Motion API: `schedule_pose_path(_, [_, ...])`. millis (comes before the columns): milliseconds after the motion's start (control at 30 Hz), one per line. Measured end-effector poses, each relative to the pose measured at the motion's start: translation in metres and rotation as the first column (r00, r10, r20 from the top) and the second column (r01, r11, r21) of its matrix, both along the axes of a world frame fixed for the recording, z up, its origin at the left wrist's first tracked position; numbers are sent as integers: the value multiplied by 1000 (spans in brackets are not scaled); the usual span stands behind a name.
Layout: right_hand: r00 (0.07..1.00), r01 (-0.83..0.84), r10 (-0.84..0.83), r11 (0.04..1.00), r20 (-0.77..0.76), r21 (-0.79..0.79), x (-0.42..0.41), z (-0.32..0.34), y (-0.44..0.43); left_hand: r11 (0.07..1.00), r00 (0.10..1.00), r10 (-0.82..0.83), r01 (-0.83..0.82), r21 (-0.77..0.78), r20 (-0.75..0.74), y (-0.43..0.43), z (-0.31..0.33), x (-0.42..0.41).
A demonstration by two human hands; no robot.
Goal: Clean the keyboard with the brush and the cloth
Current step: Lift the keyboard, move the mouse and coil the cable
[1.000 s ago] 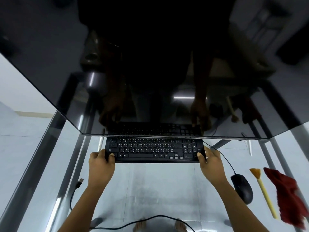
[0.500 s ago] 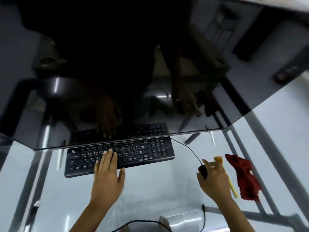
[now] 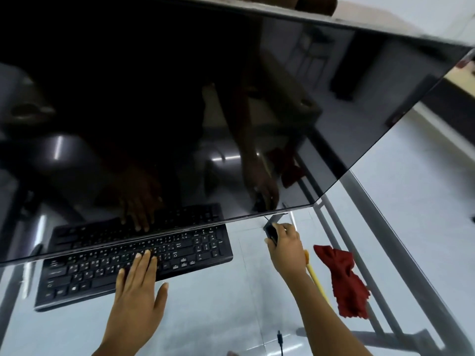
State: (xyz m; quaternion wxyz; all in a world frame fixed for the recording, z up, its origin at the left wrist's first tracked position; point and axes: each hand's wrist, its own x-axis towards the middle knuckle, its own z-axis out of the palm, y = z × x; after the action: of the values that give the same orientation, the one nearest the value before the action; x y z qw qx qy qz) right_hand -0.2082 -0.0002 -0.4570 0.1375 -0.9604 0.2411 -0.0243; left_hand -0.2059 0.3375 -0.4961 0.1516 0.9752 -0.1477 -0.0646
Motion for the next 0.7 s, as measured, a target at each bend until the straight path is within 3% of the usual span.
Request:
schedule_pose_path(267, [993, -5, 0, 999, 114, 41, -9, -21, -17, 1000, 999, 27, -28, -6, -47, 2, -1, -3])
schedule_pose_path(700, [998, 5, -5, 1000, 59, 0, 2, -17, -21, 1000, 1000, -10, 10, -11, 10, 7, 2, 0])
